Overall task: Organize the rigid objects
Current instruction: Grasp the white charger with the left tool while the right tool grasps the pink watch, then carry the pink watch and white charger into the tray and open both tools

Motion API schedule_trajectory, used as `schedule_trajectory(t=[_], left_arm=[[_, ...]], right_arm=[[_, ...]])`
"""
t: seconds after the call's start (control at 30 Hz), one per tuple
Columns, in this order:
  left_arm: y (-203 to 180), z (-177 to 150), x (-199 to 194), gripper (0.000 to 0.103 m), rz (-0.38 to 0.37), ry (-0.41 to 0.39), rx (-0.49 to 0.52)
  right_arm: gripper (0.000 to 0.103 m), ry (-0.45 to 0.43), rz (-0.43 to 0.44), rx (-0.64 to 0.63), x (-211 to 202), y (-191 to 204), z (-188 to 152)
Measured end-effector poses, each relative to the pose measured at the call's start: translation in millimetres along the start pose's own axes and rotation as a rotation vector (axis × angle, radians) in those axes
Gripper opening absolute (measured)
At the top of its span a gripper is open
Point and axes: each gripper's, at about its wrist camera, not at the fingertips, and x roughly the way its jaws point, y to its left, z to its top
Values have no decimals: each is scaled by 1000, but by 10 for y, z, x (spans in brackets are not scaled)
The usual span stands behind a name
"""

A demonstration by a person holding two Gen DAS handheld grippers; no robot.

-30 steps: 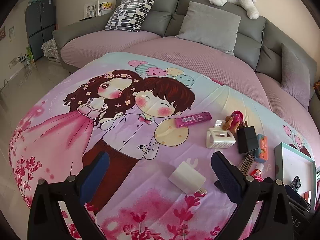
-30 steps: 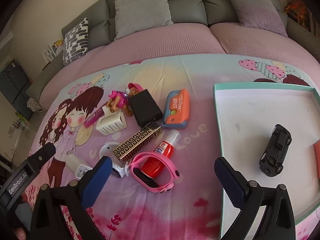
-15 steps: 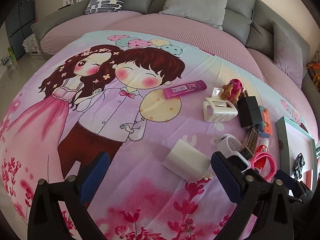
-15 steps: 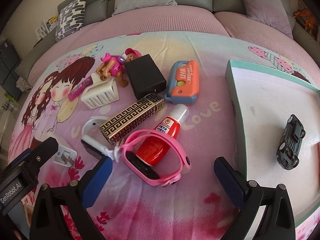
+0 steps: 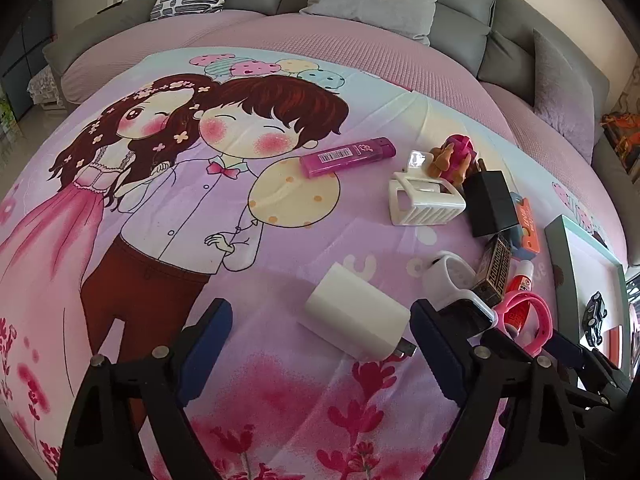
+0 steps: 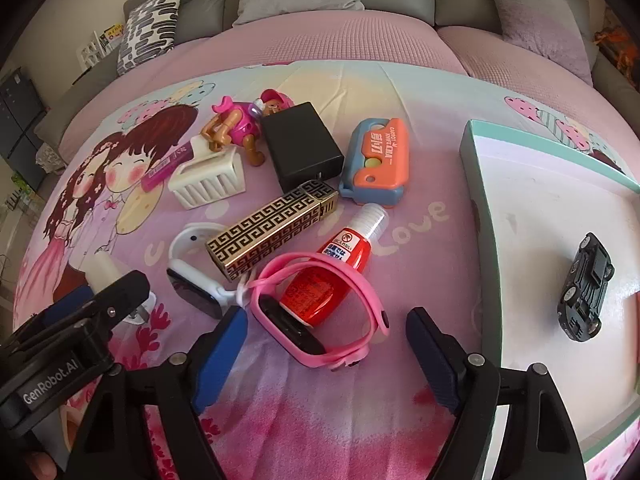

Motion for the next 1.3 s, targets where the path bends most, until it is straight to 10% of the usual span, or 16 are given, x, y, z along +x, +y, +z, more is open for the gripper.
schedule_trajectory(t=[0.2,0.8,0.87,1.3], left_arm=[[-53,-7,-16,53,-62,-1,16],[-122,22,-172,53,-36,-41,49],[-122,25,-184,53,-36,-44,47],[-108,26,-190,53,-38,-48,39]], right_arm=[[67,2,21,-12,-12,32,-10],[47,-66,101,34,-223,-112,24],[21,-88,106,35,-272,-118,38],[16,-97,124,78,-274,-213,55]])
